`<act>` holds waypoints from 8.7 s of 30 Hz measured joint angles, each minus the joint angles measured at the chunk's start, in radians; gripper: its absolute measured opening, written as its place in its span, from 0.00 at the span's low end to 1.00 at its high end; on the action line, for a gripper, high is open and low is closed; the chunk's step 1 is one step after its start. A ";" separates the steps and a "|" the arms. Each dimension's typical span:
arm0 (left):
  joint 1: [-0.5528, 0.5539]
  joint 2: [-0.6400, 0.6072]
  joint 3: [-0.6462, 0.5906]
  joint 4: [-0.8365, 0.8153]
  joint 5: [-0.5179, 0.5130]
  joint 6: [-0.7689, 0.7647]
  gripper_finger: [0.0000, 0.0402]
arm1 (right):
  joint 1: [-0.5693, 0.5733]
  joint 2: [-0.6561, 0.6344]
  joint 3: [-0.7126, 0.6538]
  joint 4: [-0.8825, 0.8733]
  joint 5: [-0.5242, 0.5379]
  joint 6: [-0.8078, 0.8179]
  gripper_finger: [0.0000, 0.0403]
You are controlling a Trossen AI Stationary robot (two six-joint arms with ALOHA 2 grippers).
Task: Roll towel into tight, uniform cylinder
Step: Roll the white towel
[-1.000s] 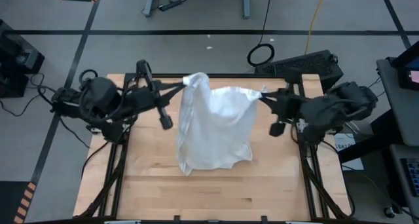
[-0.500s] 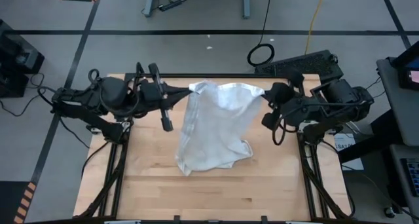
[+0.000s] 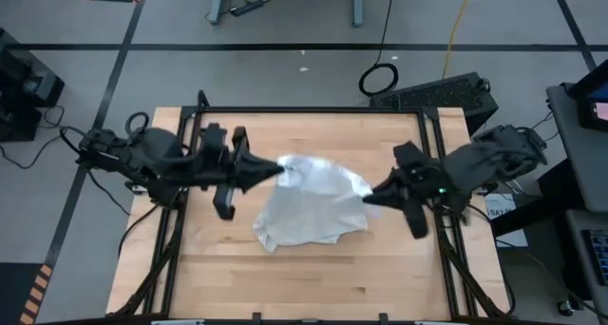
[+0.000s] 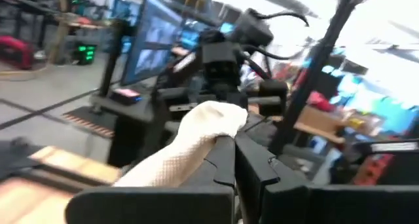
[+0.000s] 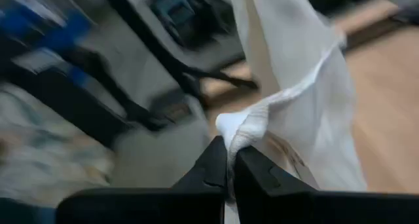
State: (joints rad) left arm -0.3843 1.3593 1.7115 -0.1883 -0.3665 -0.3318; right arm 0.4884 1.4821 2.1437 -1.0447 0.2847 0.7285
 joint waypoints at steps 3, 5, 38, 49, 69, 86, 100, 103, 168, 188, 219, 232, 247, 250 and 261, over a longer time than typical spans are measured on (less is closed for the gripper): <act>-0.028 0.012 0.000 0.041 -0.052 0.025 0.00 | 0.026 -0.001 0.000 0.093 0.062 0.010 0.01; -0.043 0.020 0.000 0.049 -0.093 0.020 0.00 | 0.036 0.001 0.000 0.119 0.148 0.041 0.01; 0.100 0.029 0.001 -0.010 -0.231 0.286 0.00 | -0.081 -0.130 -0.001 0.055 0.396 -0.255 0.01; 0.156 0.051 0.001 -0.113 -0.197 0.028 0.00 | -0.161 -0.218 0.000 -0.194 0.353 -0.417 0.01; -0.134 0.169 0.000 0.565 0.018 0.031 0.00 | -0.160 -0.217 -0.001 0.040 -0.373 -0.329 0.01; 0.208 0.096 0.001 -0.056 -0.570 0.228 0.00 | -0.325 -0.207 -0.001 -0.032 0.282 -0.589 0.01; 0.577 0.122 -0.002 -0.643 -0.022 -0.277 0.00 | -0.681 0.056 0.000 -0.170 -0.035 -0.782 0.01; 0.589 0.127 -0.005 -0.807 0.000 -0.340 0.00 | -0.728 0.121 -0.001 -0.217 -0.111 -0.779 0.01; 0.780 0.049 -0.229 -0.280 0.714 -0.113 0.00 | -1.250 0.118 0.000 -0.267 -0.653 -0.725 0.01; 0.666 0.055 -0.345 -0.620 0.301 -0.042 0.00 | -1.202 0.212 0.000 -0.099 -0.366 -0.869 0.01; 0.724 0.005 -0.344 -0.630 0.256 -0.270 0.51 | -1.154 0.282 -0.001 -0.202 -0.407 -0.848 0.01; 0.327 0.219 -0.343 -0.551 0.369 -0.356 0.49 | -1.169 0.282 -0.001 -0.163 -0.417 -0.897 0.01; 0.249 0.554 -0.345 -0.403 0.385 -0.246 0.18 | -1.183 0.282 -0.001 -0.198 -0.416 -0.886 0.01; 0.249 0.593 -0.344 -0.393 0.388 -0.225 0.11 | -1.183 0.282 -0.001 -0.213 -0.416 -0.867 0.01; 0.178 0.692 -0.340 -0.419 0.505 -0.172 0.06 | -1.182 0.278 -0.001 -0.229 -0.418 -0.815 0.01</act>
State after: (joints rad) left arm -0.2065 2.0515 1.3719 -0.6072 0.1385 -0.5033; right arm -0.6941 1.7600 2.1429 -1.2733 -0.1333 -0.0868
